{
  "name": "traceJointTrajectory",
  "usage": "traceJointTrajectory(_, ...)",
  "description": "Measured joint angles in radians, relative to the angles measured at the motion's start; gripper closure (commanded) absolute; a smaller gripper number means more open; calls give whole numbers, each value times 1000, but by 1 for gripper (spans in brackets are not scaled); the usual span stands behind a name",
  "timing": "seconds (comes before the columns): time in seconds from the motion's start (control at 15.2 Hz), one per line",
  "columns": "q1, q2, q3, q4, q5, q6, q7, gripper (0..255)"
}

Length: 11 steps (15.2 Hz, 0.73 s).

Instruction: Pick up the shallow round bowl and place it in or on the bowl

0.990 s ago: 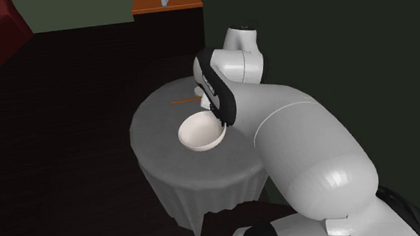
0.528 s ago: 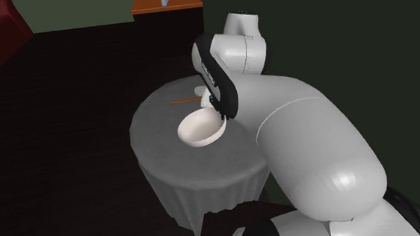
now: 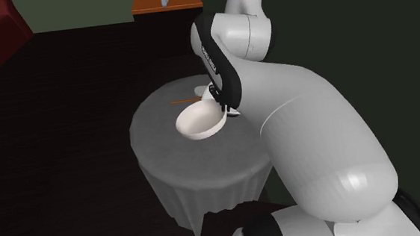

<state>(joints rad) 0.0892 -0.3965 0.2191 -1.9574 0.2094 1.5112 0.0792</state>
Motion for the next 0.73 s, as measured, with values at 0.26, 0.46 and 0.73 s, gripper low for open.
traceJointTrajectory(0.26, -2, 16, -4, 67, -4, -51, 6, 255)
traceJointTrajectory(0.46, -2, 29, -4, 118, -5, -88, 14, 255)
traceJointTrajectory(0.73, -15, 105, -18, 226, -25, -125, -2, 255)
